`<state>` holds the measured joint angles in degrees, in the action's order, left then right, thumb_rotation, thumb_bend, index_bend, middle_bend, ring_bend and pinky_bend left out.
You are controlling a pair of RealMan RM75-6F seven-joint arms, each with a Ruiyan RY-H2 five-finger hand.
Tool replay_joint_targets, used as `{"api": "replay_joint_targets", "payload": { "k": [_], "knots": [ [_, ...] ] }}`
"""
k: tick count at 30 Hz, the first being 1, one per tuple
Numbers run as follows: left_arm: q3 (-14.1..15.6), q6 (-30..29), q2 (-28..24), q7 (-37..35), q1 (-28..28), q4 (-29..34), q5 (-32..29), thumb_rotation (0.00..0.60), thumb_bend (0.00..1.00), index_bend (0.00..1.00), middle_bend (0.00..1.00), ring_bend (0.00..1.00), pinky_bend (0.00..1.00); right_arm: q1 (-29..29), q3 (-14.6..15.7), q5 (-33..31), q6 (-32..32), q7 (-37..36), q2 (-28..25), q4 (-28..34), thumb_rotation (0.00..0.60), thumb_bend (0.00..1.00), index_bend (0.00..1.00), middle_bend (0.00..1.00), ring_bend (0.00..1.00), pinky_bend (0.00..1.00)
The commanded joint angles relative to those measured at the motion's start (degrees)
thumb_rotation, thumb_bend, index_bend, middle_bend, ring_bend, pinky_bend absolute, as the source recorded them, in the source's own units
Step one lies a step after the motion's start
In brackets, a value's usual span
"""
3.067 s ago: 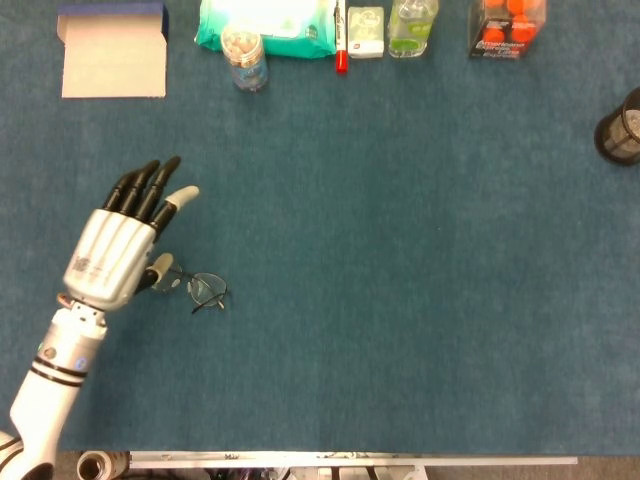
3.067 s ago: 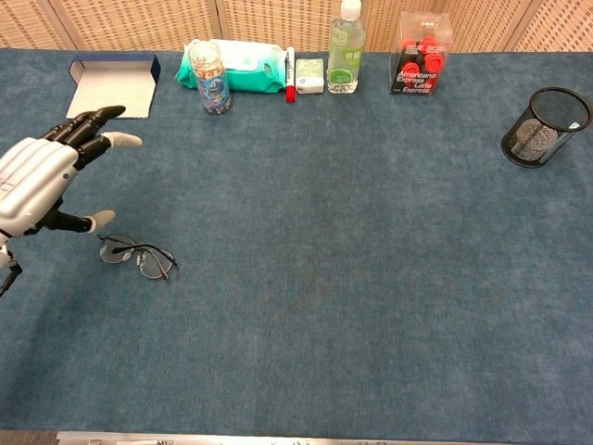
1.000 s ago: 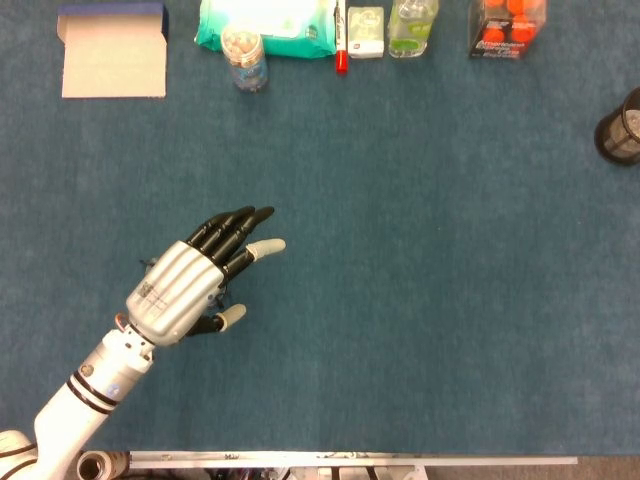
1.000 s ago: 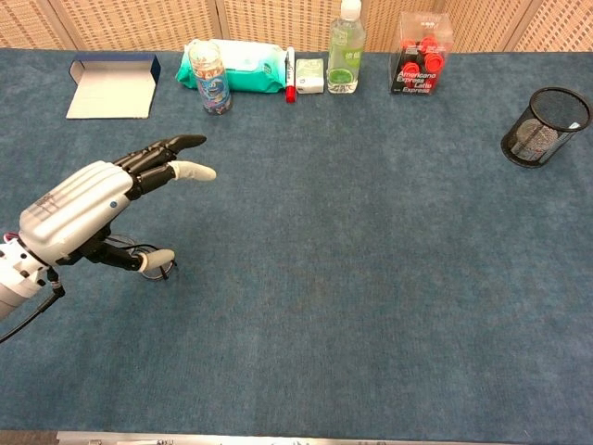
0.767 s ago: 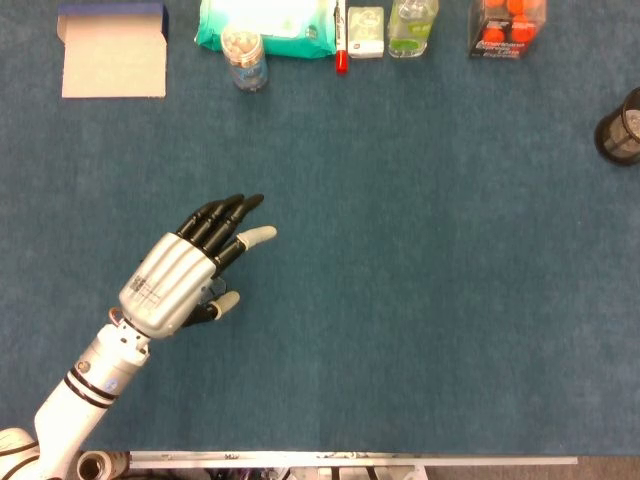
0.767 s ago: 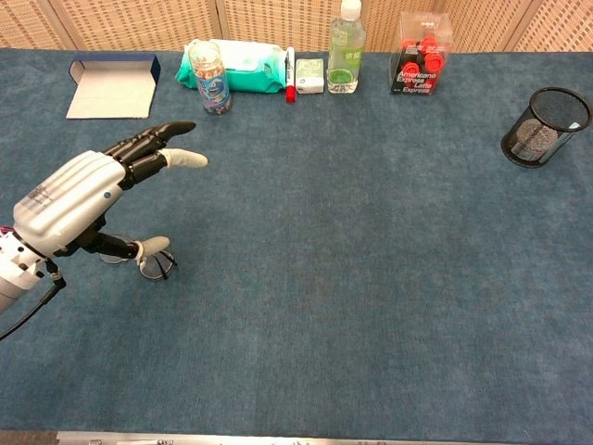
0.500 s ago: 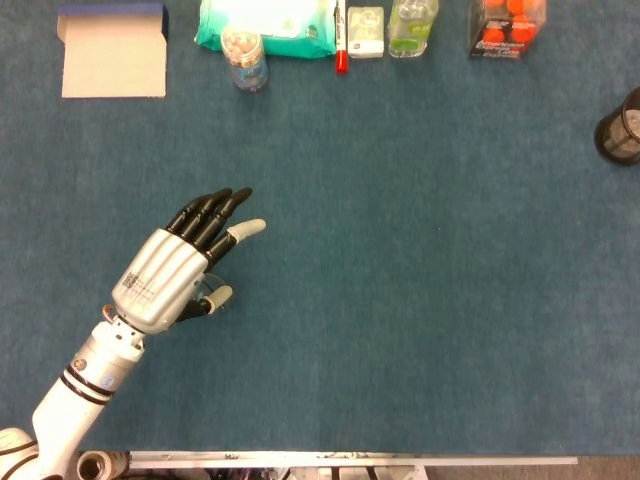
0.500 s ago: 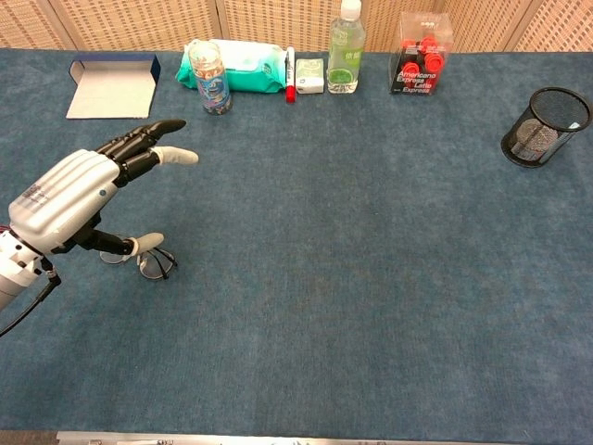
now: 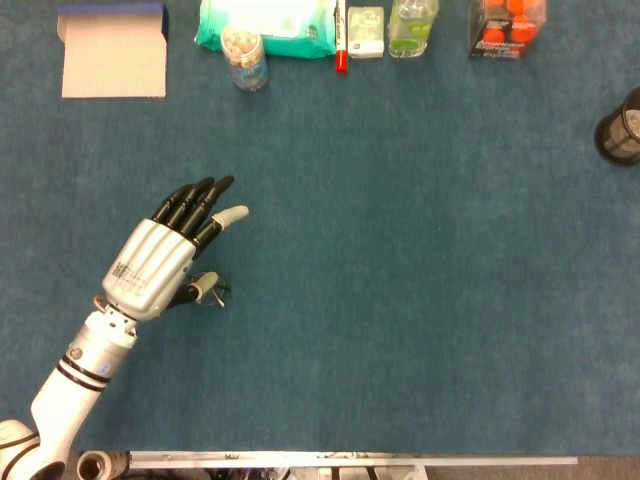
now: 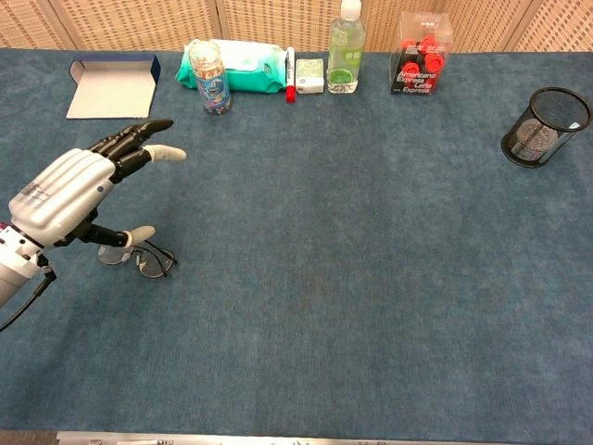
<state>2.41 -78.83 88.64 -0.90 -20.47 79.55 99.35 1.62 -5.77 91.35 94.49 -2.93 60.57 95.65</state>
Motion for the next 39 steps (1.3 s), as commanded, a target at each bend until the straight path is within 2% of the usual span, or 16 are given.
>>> {"api": "replay_joint_targets", "payload": {
  "k": [1,39],
  "knots": [
    [-0.21,0.18,0.46,-0.38,-0.04,-0.95,-0.60,0.600,0.20,0.17,0.00,0.00,0.11,-0.02,0.02,0.03,0.01,0.02,-0.01,0.00,0.600,0.31,0.56,0.49,0.39,0.46],
    [-0.12,0.99,3.12,-1.74,0.95,-9.75,-4.78,0.600,0.20,0.17,0.00,0.00,0.11,0.09,0.21,0.32,-0.15,0.31,0.22,-0.19,0.600,0.31,0.56,0.49,0.39,0.46]
  ]
}}
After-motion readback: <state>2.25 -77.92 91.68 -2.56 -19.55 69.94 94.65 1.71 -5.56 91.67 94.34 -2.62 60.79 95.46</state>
